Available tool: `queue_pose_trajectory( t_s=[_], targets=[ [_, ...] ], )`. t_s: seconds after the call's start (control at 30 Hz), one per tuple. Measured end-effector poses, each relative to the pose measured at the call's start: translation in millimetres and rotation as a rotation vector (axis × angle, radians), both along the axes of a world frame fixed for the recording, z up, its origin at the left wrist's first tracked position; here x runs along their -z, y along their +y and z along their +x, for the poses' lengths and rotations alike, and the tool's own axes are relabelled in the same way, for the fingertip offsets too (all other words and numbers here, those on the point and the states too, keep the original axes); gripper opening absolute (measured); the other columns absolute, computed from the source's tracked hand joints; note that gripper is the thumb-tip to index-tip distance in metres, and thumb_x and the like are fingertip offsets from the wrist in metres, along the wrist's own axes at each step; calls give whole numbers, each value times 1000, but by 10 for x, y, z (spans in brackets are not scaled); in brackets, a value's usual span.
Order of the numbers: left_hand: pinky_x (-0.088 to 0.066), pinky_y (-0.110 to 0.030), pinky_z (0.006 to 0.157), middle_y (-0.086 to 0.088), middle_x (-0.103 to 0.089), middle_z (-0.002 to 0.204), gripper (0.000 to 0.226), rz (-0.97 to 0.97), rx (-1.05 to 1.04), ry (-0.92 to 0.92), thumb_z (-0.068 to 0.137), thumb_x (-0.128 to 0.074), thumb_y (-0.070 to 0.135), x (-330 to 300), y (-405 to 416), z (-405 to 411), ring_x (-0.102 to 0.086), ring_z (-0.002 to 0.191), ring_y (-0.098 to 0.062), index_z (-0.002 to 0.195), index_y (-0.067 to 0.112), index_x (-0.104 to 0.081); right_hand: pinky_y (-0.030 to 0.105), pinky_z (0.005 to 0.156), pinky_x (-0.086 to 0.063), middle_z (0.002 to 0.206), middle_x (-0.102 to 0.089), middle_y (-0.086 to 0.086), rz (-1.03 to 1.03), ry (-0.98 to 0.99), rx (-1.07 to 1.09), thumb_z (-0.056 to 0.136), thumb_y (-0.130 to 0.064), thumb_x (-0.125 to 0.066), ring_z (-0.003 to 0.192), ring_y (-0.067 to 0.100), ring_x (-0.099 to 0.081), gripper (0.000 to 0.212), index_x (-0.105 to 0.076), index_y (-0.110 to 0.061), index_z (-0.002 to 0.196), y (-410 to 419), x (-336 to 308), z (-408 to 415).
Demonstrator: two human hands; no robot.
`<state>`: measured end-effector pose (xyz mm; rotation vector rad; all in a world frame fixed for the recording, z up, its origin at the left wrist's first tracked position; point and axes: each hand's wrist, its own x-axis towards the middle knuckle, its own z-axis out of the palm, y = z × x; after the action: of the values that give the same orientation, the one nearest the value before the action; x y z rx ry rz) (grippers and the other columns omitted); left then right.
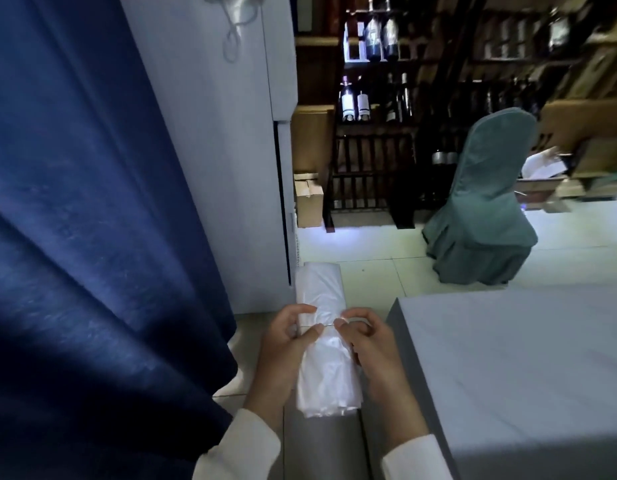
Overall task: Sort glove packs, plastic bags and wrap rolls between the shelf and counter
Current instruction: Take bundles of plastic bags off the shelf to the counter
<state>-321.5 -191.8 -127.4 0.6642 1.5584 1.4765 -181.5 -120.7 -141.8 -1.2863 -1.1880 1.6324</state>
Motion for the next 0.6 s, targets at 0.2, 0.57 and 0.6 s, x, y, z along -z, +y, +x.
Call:
queue_pose_trajectory(
  t_s=[0.2,0.57,0.6],
  targets=[
    [-56,-27,73,-3,-77,110,28,-27,73,-56,82,-84,6,85,894,-385,-72,100,-25,94,30,-76,43,73,-63,92,-75,21,-23,-3,174,85,-8,-83,78,29,-75,12,-73,-14,88,640,-4,-361],
    [-56,-31,74,-1,-78,103,20,-38,291,-102,86,-81,9,86,2788,-1028,-74,93,-22,92,28,-77,28,63,-51,88,-74,14,26,-34,413,88,-11,-81,75,17,-66,11,-71,-8,91,2046,-182,-914],
    [-57,-30,74,0,-78,104,20,-39,314,-101,86,-81,9,81,2927,-1027,-74,94,-23,92,28,-77,25,61,-51,88,-74,11,9,-24,439,88,-12,-82,73,16,-66,10,-72,-10,91,2152,-188,-911]
  ],
)
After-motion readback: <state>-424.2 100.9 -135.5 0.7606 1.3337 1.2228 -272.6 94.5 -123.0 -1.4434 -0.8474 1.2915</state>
